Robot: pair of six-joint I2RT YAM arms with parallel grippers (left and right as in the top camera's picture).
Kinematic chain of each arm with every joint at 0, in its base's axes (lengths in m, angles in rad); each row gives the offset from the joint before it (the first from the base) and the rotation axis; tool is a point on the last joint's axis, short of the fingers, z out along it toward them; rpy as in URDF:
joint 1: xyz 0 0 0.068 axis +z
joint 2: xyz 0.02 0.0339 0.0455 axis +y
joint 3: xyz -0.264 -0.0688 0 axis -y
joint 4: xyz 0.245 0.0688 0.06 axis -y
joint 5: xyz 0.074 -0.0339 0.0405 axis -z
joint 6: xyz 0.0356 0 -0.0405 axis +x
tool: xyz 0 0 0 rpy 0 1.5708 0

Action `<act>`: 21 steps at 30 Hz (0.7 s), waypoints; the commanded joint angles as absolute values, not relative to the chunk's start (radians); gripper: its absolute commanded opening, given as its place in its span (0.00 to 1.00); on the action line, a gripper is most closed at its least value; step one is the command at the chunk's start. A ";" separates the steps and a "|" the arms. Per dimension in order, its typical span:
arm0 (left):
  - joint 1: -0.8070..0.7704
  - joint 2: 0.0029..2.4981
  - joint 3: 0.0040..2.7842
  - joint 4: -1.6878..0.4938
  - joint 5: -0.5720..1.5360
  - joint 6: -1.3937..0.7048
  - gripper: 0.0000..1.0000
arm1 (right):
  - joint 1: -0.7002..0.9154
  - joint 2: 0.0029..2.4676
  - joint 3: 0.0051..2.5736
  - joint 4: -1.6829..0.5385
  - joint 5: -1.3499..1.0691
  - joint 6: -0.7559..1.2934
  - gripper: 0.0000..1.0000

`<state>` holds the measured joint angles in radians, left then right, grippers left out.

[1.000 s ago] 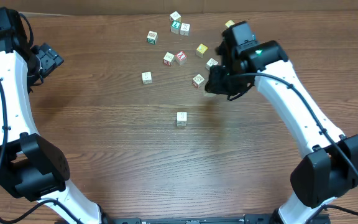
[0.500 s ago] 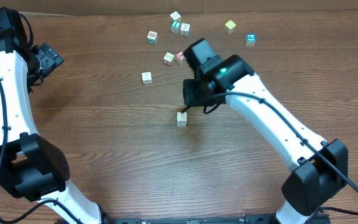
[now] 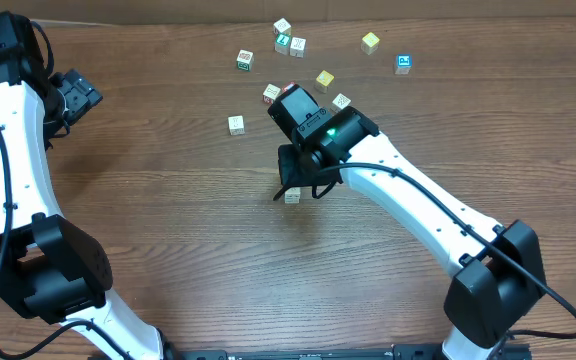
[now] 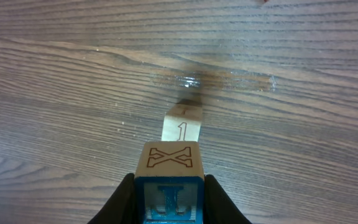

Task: Form a tower
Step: 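Carry the held block over the '1' block stack, then lower the held block onto the top of the stack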

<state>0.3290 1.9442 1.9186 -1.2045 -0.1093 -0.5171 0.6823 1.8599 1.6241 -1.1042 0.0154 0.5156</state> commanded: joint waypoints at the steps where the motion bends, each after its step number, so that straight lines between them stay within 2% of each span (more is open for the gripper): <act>1: 0.324 1.942 1.919 -1.203 -0.115 -0.512 1.00 | 0.687 1.863 1.606 -1.084 0.033 0.529 0.13; 21: 0.324 1.942 1.919 -1.203 -0.115 -0.512 1.00 | 0.687 1.865 1.476 -0.939 0.033 0.531 0.13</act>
<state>0.3290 1.9442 1.9186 -1.2045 -0.1093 -0.5171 0.6823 1.8603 1.4849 -0.9455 0.0166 0.5236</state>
